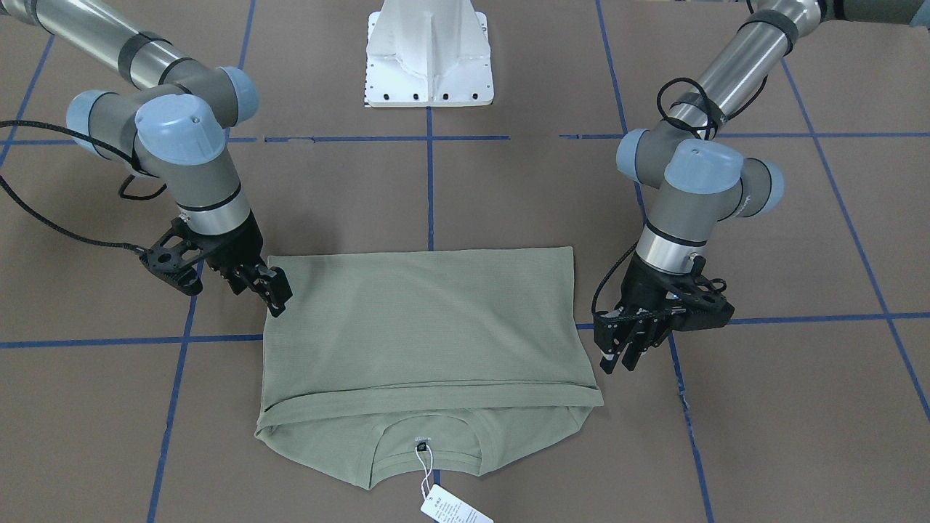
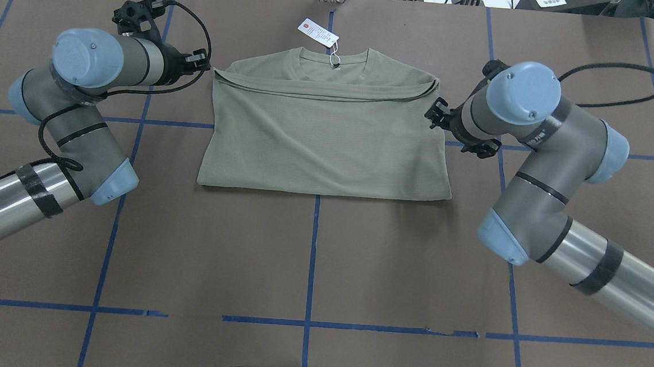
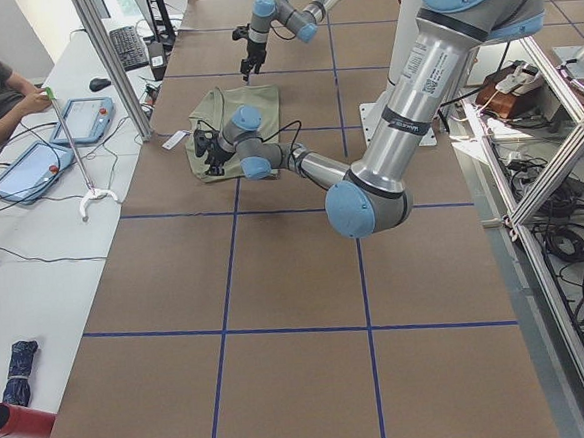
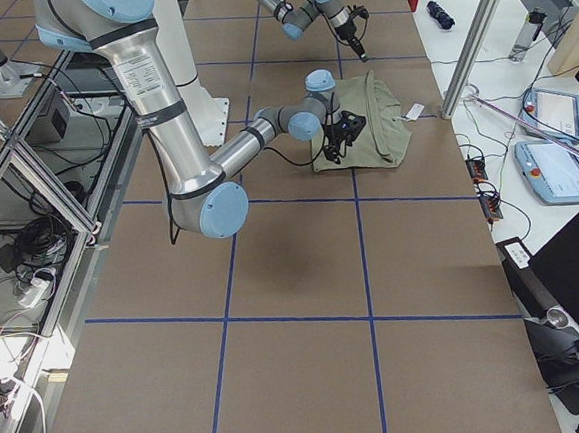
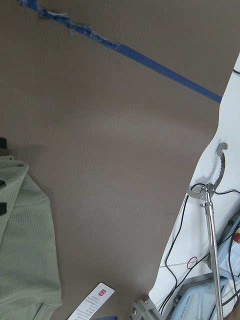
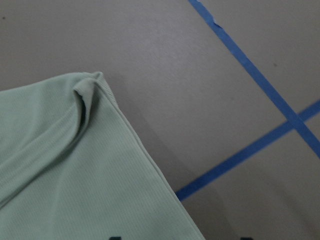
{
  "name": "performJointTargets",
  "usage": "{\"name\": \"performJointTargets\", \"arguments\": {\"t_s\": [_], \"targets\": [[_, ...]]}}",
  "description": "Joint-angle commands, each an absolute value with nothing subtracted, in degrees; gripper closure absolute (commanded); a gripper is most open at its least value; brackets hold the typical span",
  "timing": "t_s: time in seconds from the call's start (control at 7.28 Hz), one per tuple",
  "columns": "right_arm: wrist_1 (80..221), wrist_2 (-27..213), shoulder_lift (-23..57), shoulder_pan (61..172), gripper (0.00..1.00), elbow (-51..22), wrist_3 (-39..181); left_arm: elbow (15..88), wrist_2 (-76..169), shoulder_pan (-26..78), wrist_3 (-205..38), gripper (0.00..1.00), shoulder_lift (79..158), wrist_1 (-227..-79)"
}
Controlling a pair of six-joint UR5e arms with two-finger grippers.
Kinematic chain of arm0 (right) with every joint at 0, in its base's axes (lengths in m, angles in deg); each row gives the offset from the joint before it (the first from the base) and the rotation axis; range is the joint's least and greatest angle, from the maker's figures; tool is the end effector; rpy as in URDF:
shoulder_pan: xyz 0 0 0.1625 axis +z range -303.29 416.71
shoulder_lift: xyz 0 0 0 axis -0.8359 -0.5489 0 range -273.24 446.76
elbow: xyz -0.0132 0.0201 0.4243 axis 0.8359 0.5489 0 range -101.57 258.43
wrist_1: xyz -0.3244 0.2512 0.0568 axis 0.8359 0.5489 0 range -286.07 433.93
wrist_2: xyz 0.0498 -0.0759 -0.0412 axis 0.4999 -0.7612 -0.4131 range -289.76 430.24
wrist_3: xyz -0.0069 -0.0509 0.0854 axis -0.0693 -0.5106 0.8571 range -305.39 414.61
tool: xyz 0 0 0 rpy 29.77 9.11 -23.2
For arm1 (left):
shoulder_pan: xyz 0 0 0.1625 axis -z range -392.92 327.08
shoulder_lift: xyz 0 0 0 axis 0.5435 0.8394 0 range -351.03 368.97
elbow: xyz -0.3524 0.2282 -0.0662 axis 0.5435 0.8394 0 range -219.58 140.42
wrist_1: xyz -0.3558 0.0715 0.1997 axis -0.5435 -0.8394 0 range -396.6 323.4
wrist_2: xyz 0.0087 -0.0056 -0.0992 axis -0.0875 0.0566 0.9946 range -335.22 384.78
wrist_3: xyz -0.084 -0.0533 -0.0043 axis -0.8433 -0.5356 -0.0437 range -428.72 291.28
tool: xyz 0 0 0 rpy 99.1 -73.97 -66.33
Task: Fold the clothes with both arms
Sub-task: 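Release the hem and draw the right gripper back toward the robot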
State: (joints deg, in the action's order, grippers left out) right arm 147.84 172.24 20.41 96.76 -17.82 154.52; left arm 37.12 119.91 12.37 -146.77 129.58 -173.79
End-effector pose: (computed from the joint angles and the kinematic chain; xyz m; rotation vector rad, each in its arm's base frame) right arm -0.4250 -0.5043 0.3523 0.0169 -0.8438 0.7372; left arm 0.4204 -0.6016 0.3643 0.4738 1.0366 -0.4678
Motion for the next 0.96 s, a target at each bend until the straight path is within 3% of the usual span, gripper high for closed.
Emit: {"name": "performJointTargets", "arguments": {"t_s": [0.0,0.27,0.55,0.69,0.82], "targets": [[147.5,168.17,18.21,91.71,0.13,-20.1,163.92,37.06,120.05,12.08,-146.68,0.54,129.55,-173.79],[147.49,166.83,16.37,90.02,0.15,-20.01,164.03,37.15,119.97,12.08,-146.68,0.54,129.55,-173.71],[147.49,166.3,15.48,88.88,0.29,-20.27,164.12,37.06,119.88,12.08,-146.42,0.54,129.55,-173.71],[147.49,166.3,15.48,88.7,0.53,-20.27,164.38,37.15,119.88,12.08,-146.42,0.54,129.55,-173.62],[147.49,166.39,15.31,88.7,1.0,-20.53,164.47,37.15,119.88,12.08,-146.16,0.54,129.46,-173.62]]}}
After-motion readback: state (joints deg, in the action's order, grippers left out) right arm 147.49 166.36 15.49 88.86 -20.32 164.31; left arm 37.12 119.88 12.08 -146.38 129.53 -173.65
